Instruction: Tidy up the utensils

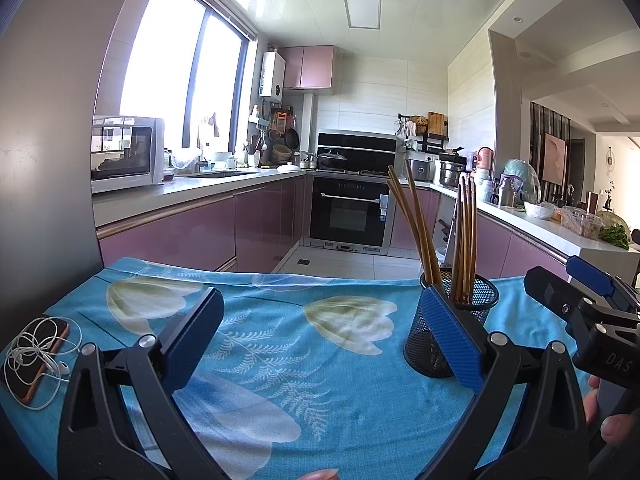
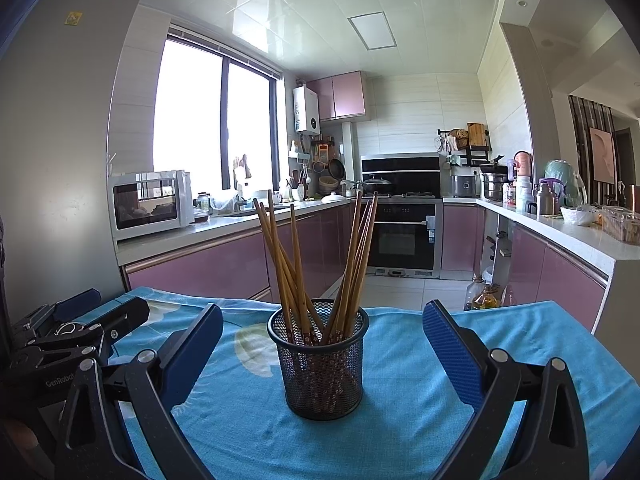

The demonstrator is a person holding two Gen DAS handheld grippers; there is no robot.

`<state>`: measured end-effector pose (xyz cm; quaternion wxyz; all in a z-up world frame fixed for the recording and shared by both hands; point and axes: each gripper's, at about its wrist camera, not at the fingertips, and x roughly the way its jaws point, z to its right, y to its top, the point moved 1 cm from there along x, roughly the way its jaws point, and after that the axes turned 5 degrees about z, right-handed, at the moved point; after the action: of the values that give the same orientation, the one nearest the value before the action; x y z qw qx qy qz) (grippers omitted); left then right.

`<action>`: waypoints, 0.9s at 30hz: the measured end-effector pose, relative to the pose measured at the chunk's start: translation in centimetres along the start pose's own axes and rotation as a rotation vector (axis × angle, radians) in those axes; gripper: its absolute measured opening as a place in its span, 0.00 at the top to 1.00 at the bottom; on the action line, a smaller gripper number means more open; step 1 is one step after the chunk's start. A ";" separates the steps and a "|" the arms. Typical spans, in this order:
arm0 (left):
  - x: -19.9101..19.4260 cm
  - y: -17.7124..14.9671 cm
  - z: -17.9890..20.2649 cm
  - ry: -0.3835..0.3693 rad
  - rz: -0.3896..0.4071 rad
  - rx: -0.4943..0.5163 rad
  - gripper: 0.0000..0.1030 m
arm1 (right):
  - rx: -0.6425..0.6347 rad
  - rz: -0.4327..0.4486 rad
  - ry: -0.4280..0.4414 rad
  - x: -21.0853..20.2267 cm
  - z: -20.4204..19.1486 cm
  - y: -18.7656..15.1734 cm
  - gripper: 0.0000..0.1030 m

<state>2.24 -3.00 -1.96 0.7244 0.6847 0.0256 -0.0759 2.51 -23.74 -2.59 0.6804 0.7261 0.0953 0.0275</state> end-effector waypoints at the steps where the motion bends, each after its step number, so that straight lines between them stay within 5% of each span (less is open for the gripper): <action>1: 0.0 -0.1 0.0 0.000 0.000 0.000 0.05 | 0.000 0.000 0.001 0.0 0.0 0.0 0.06; 27: 0.1 -0.4 0.0 -0.002 -0.004 -0.003 0.05 | 0.003 -0.002 -0.001 0.2 -0.1 0.0 0.06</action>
<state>2.27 -3.04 -2.32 0.7254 0.6834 0.0264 -0.0783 2.67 -23.61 -2.59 0.6794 0.7270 0.0959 0.0262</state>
